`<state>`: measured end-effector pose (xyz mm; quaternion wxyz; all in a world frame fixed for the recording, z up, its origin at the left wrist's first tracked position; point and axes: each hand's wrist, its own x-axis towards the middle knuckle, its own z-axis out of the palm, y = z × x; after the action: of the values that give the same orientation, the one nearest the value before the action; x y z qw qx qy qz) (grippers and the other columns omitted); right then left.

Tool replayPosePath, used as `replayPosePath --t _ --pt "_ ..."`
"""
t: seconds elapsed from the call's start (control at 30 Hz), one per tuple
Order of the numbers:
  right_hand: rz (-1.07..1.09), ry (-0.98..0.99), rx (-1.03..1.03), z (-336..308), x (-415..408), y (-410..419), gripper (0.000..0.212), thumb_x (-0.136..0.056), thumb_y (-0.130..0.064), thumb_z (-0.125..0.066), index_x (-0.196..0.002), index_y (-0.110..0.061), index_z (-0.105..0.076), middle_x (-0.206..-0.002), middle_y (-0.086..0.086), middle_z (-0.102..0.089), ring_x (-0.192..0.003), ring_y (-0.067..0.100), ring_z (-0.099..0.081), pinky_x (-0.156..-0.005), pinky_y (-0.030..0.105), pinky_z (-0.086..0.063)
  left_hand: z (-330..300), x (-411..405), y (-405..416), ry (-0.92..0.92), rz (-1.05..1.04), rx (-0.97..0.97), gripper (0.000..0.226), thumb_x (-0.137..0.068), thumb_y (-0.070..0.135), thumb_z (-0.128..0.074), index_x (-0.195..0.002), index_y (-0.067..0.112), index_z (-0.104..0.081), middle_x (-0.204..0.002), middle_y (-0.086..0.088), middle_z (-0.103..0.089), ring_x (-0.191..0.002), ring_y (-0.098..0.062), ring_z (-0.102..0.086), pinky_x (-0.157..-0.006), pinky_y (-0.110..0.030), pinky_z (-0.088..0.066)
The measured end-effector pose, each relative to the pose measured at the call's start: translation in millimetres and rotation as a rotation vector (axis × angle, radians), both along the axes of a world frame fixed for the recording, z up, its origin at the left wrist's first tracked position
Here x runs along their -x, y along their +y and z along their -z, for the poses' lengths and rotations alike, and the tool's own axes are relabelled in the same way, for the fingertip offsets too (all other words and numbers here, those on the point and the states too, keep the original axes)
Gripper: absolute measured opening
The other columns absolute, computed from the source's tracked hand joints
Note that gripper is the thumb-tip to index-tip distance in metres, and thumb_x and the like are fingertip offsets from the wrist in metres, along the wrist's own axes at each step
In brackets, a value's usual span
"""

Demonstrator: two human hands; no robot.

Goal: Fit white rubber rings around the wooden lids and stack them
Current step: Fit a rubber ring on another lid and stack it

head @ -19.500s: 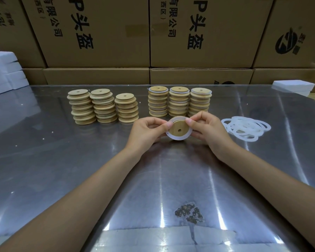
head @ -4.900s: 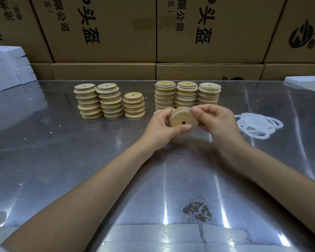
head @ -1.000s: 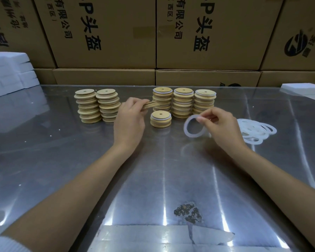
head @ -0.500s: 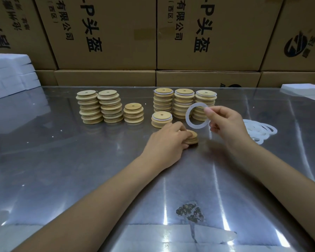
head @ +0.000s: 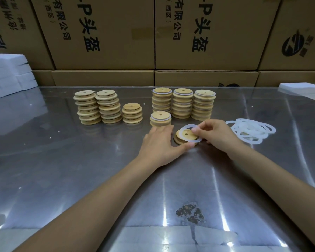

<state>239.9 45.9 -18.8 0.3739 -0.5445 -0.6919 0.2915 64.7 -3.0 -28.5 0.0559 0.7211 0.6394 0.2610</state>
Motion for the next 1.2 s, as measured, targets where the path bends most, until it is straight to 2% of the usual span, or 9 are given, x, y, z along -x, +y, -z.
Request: replayPosePath --t 0.17,0.37,0.53,0.6,0.67,0.8,0.93,1.1,1.2 --pt "-0.038 -0.022 -0.026 2 8 -3 0.009 -0.083 -0.03 -0.071 -0.076 -0.027 -0.067 -0.087 -0.002 -0.072 -0.09 0.018 -0.066 -0.087 0.04 -0.051 -1 2 5 -0.162 0.119 0.051 0.079 -0.08 0.047 -0.069 -0.144 0.016 -0.034 -0.127 0.006 -0.057 -0.12 -0.021 -0.047 -0.102 -0.037 -0.039" --pt "-0.079 0.13 -0.053 1 13 -8 0.009 -0.08 -0.02 -0.075 -0.078 -0.023 -0.067 -0.082 -0.004 -0.07 -0.081 0.015 -0.065 -0.081 0.034 -0.052 -2 6 4 -0.32 0.198 -0.031 0.081 -0.076 0.029 -0.078 -0.144 0.022 -0.035 -0.11 0.017 -0.052 -0.076 -0.001 -0.052 -0.082 -0.022 -0.044" --pt "-0.108 0.225 -0.096 -1 15 -9 0.016 -0.076 -0.007 -0.076 -0.081 -0.019 -0.066 -0.082 -0.008 -0.065 -0.076 0.006 -0.06 -0.066 0.015 -0.051 -2 7 7 -0.313 0.235 -0.143 0.082 -0.074 0.017 -0.079 -0.143 0.022 -0.035 -0.12 0.009 -0.051 -0.085 -0.002 -0.039 -0.082 -0.02 -0.04" --pt "-0.093 0.252 -0.105 -1 15 -9 0.018 -0.076 -0.005 -0.076 -0.081 -0.019 -0.066 -0.083 -0.007 -0.065 -0.079 0.012 -0.062 -0.07 0.025 -0.055 -2 6 7 -0.341 0.265 -0.143 0.08 -0.075 0.01 -0.075 -0.143 0.019 -0.034 -0.122 0.006 -0.044 -0.087 -0.001 -0.039 -0.078 -0.01 -0.037" --pt "-0.077 0.274 -0.11 -2 15 -9 0.021 -0.076 -0.005 -0.077 -0.079 -0.022 -0.066 -0.086 -0.006 -0.066 -0.083 0.018 -0.064 -0.077 0.038 -0.055 -4 4 6 -0.452 0.263 -0.086 0.074 -0.072 0.008 -0.074 -0.136 0.014 -0.037 -0.123 0.004 -0.038 -0.093 -0.002 -0.041 -0.073 -0.004 -0.039" --pt "-0.099 0.239 -0.208 -2 16 -10 0.025 -0.075 -0.006 -0.078 -0.077 -0.027 -0.065 -0.084 -0.014 -0.067 -0.085 0.01 -0.064 -0.083 0.032 -0.053 -5 3 7 -0.645 0.18 -0.022 0.051 -0.07 0.02 -0.077 -0.109 0.018 -0.043 -0.121 0.0 -0.045 -0.083 -0.001 -0.05 -0.069 -0.012 -0.043" --pt "-0.136 0.241 -0.28 -2 20 -12 0.026 -0.076 -0.007 -0.077 -0.081 -0.029 -0.064 -0.081 -0.014 -0.067 -0.081 0.002 -0.065 -0.079 0.025 -0.053 -4 7 9 -0.65 0.107 -0.075 0.039 -0.074 0.017 -0.08 -0.096 0.019 -0.049 -0.104 0.006 -0.053 -0.069 0.004 -0.051 -0.066 -0.012 -0.044" --pt "-0.139 0.207 -0.354 -1 21 -13 0.018 -0.081 -0.013 -0.073 -0.086 -0.028 -0.065 -0.073 -0.01 -0.062 -0.072 0.004 -0.058 -0.076 0.03 -0.052 -8 6 6 -0.666 0.135 -0.201 0.023 -0.08 0.01 -0.073 -0.089 0.022 -0.055 -0.098 0.005 -0.061 -0.088 -0.009 -0.059 -0.076 -0.015 -0.046" --pt "-0.12 0.208 -0.369 0 22 -12 0.014 -0.083 -0.017 -0.072 -0.083 -0.029 -0.064 -0.085 -0.004 -0.067 -0.08 0.008 -0.063 -0.079 0.034 -0.054 -11 5 2 -0.63 0.143 -0.249 0.012 -0.084 0.011 -0.069 -0.089 0.019 -0.061 -0.097 0.002 -0.065 -0.088 -0.01 -0.062 -0.077 -0.016 -0.047"
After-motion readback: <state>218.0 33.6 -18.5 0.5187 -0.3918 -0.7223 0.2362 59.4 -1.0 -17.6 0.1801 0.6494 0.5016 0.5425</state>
